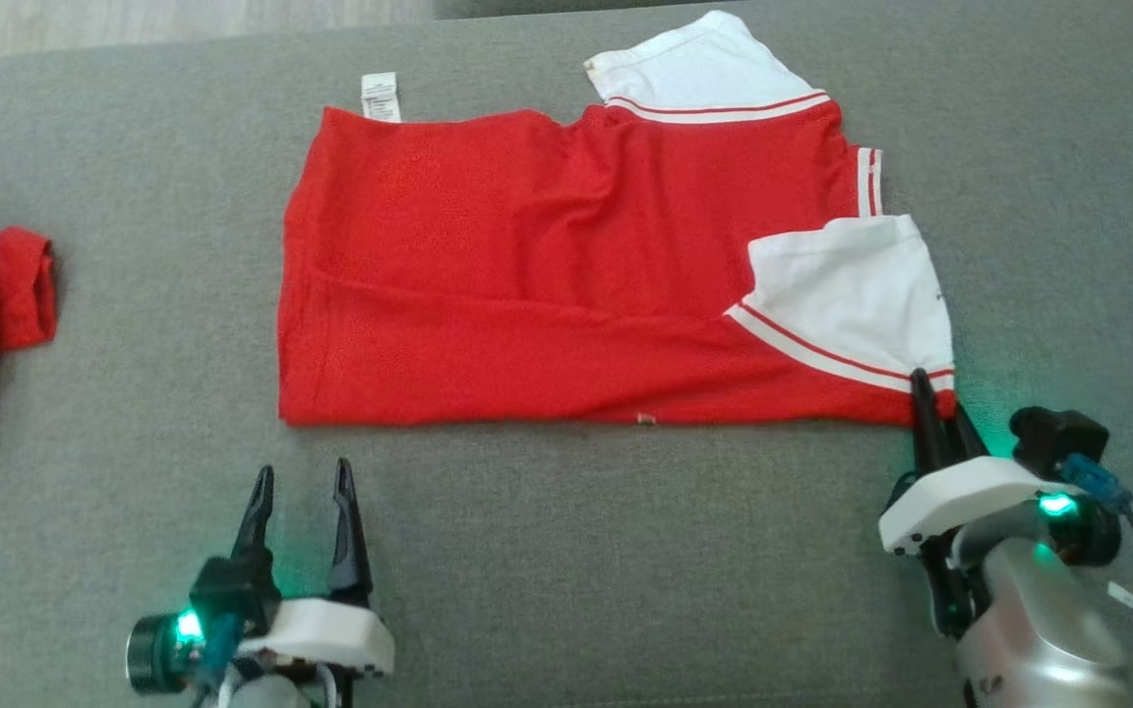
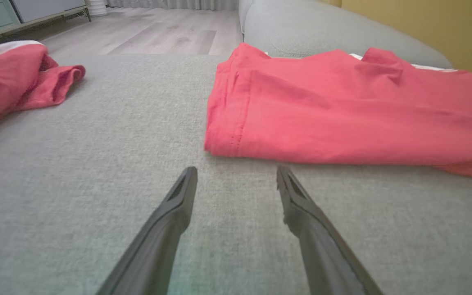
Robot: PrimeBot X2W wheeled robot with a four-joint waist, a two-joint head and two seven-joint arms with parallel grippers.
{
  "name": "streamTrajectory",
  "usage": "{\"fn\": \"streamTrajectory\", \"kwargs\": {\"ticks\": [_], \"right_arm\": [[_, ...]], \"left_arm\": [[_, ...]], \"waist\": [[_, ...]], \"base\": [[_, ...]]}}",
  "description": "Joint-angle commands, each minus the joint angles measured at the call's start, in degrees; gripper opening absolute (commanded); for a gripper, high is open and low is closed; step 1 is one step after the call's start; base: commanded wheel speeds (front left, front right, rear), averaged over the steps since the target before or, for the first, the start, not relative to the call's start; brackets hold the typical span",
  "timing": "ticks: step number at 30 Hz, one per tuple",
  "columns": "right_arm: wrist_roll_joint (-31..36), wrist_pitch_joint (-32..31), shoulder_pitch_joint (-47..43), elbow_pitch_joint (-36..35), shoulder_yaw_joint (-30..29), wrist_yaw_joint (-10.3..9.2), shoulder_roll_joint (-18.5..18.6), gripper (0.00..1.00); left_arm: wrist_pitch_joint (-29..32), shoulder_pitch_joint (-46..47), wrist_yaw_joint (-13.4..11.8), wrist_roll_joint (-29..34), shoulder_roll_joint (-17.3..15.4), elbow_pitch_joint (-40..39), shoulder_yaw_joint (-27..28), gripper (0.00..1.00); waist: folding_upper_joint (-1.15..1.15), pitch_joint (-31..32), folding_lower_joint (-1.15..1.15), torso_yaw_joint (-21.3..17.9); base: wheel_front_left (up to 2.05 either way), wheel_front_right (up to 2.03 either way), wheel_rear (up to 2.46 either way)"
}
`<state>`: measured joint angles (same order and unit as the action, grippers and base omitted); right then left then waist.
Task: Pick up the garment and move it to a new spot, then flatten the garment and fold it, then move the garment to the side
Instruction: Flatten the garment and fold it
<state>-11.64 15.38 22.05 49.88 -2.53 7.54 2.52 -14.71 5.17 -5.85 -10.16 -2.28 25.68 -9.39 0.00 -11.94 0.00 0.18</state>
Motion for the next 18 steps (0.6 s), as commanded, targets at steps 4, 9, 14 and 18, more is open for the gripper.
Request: {"fn": "streamTrajectory", "kwargs": {"ticks": [4,9,14,18], "right_arm": [[3.4,-0.4,-1.2,-3.2,-1.8,-0.05,0.7,0.0],[4.6,-0.4,-0.4,-4.1,-1.9,-0.05,0.7,0.0],[4.4,-0.4,0.6,-4.7,-0.7,-0.05,0.5,0.0],[4.1,-0.4,1.1,-4.9,0.4,-0.05,0.4,0.0]], "left_arm": [[-0.3,4.4,2.8,-3.0,-0.6,-2.1,1.7,1.0],[-0.3,7.4,4.3,-3.8,-0.6,-1.8,2.8,1.0],[-0.3,10.2,6.0,-3.0,-0.6,2.1,4.1,1.0],[-0.3,12.5,8.1,-2.9,-0.6,6.8,4.8,1.0]], "waist": [[0.0,-0.7,0.0,-1.6],[0.0,-1.7,0.0,-3.0],[0.0,-2.3,0.0,-4.0],[0.0,-2.7,0.0,-4.5]], "base": [[0.0,0.0,0.0],[0.0,0.0,0.0],[0.0,0.0,0.0],[0.0,0.0,0.0]]}}
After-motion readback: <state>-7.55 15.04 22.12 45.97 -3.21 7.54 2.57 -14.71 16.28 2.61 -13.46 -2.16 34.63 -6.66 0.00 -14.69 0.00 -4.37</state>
